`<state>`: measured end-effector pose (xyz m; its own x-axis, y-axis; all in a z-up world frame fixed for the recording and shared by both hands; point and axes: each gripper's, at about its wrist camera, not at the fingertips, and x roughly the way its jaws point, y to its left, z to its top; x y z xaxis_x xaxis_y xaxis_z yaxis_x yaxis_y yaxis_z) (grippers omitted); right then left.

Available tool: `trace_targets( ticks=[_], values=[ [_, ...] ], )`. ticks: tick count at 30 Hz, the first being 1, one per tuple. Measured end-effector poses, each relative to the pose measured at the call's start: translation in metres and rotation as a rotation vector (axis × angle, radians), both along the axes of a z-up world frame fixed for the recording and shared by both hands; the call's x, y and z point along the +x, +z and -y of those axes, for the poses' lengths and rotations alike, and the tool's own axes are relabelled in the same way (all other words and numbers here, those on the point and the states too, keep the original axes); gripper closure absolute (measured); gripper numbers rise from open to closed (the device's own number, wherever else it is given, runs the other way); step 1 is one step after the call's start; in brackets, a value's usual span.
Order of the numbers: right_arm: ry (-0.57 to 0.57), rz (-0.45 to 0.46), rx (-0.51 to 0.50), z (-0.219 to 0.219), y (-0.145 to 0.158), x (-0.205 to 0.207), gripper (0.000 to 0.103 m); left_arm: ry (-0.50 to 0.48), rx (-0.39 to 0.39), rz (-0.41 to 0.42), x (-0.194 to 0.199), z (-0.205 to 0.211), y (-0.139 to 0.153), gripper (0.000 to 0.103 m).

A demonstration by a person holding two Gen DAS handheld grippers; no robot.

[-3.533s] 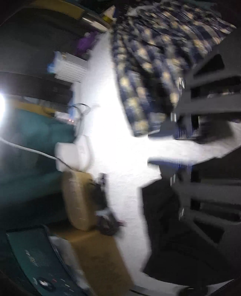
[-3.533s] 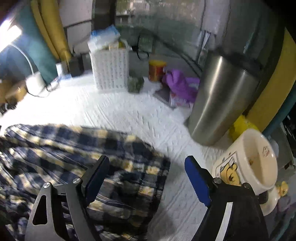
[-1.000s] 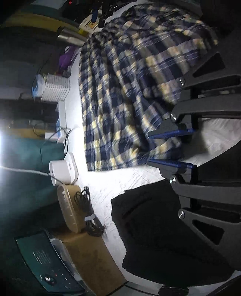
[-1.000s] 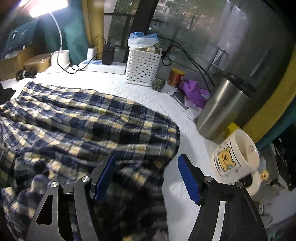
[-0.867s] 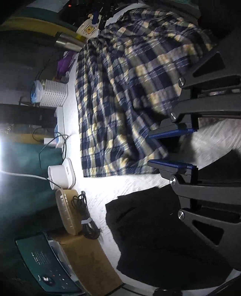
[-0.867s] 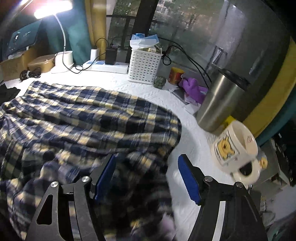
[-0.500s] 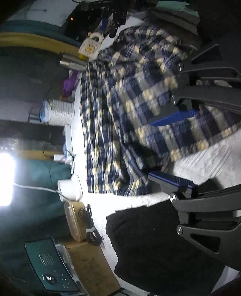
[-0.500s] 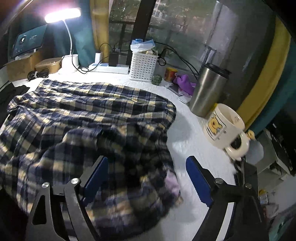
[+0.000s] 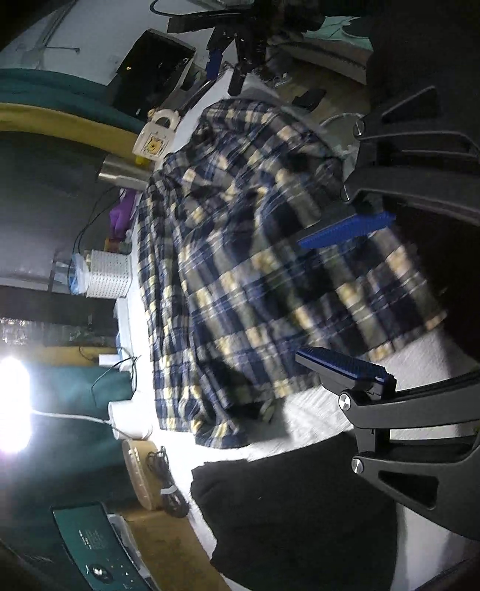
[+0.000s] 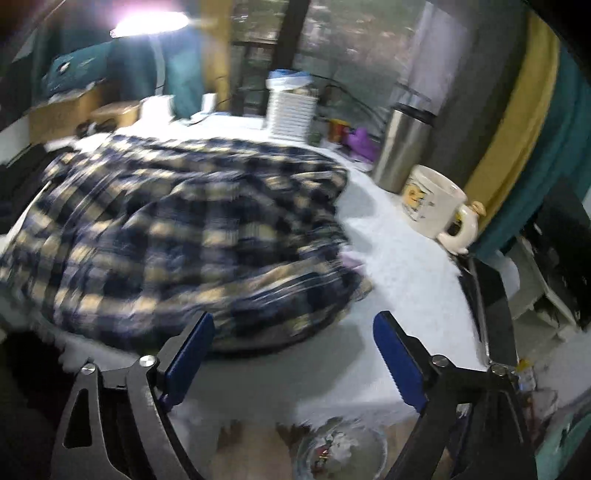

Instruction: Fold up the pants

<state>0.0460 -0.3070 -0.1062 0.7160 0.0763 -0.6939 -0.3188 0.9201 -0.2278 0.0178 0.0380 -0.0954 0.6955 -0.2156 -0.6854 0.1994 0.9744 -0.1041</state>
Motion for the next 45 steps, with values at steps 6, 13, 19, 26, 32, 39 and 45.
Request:
trace_targets(
  ticks=[6,13,19,26,32,39,45],
  values=[
    [0.161,0.013,0.031,-0.055,-0.001,-0.025,0.006,0.005,-0.013,-0.006,-0.011,0.002,-0.004,0.047],
    [0.341,-0.011,0.026,-0.13,-0.007,-0.044,0.006,0.028,-0.045,-0.016,-0.027,-0.012,-0.014,0.04],
    [0.433,-0.049,-0.014,-0.173,-0.018,-0.051,0.006,0.063,-0.072,-0.007,-0.036,-0.031,-0.02,0.04],
    [0.447,-0.042,-0.078,-0.199,-0.027,-0.045,0.006,0.044,-0.069,0.007,-0.038,-0.032,-0.021,0.039],
    [0.404,-0.014,-0.03,-0.19,-0.006,-0.014,0.006,-0.02,-0.047,0.029,-0.034,-0.013,-0.016,0.033],
    [0.407,-0.039,0.037,-0.19,0.0,0.016,0.006,-0.144,0.0,0.044,-0.025,0.022,-0.017,0.026],
    [0.405,-0.052,0.085,-0.185,0.001,0.03,0.006,-0.115,0.159,0.019,-0.009,0.029,-0.041,0.031]
  ],
)
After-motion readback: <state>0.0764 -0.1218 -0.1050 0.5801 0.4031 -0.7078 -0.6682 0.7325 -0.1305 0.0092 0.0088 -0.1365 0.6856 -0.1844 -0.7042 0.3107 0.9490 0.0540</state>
